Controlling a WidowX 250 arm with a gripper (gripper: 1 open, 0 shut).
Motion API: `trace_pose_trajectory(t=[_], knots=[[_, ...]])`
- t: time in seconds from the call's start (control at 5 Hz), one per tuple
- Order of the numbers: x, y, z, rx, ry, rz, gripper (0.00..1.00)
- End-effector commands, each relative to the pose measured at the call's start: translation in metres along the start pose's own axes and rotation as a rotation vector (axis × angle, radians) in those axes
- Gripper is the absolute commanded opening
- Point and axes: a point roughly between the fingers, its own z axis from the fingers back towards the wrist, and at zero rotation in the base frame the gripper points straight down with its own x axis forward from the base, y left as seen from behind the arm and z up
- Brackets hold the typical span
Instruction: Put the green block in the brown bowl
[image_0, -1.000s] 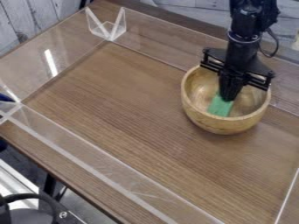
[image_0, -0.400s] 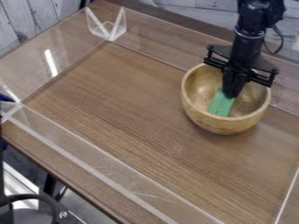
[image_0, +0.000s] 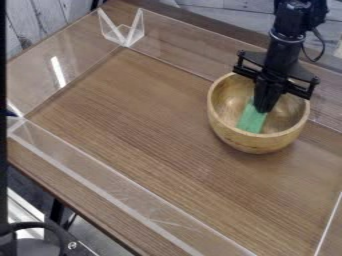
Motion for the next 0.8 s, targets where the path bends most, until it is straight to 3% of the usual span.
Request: trace_pose_trajectory(t=[0.0,0.6], knots=[[0.0015,0.0005,-0.0001,-0.001,0.012,0.027,0.00],[0.0015,-0.0044,-0.0062,0.002,0.029,0.027,0.00]])
